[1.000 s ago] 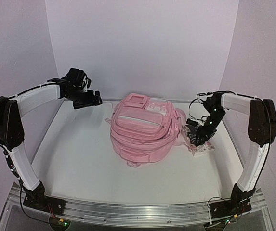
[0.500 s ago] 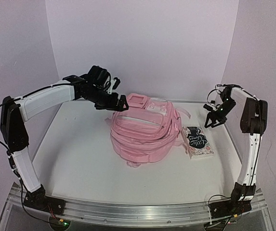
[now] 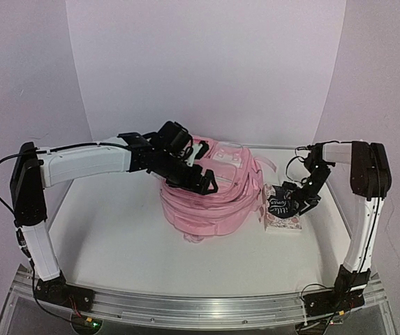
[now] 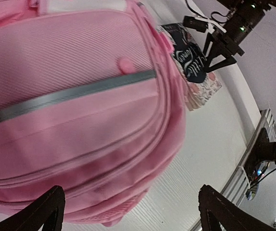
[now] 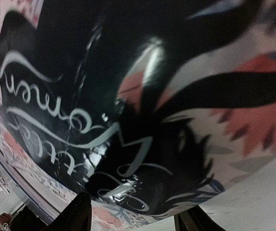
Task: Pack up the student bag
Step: Move the book to the center of the board, then pick up the book from the center of the board.
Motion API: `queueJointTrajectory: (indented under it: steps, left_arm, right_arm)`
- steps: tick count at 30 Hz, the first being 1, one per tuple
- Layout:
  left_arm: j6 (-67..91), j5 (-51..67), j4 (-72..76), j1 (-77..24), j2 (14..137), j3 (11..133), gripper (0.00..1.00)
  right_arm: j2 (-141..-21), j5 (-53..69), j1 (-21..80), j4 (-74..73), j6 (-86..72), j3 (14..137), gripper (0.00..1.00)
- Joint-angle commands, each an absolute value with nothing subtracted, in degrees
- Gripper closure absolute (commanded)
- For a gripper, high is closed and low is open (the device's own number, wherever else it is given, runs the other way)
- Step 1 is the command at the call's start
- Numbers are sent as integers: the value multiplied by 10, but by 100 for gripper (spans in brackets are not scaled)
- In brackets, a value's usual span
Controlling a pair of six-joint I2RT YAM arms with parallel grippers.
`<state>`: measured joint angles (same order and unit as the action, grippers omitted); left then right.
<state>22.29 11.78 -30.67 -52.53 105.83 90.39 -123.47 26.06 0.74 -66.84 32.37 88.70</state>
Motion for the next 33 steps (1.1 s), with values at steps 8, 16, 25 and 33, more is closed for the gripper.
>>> queueJointTrajectory:
  steps: [8,16,25,33]
  left_arm:
    - [392,53,-204,-651,1179,993,13]
    - [457,13,-218,-671,1288,1131,10]
    - [560,-15,-289,-671,1409,1244,9]
    - [601,-33,-254,-677,1386,1155,3]
  right_arm:
    - [-1031,326,50,-638,229,730,40]
    - [-1050,336,-15,-621,139,823,28]
    - [-1137,311,-17,-555,152,899,16]
    - [-1246,305,-16,-560,201,1013,7]
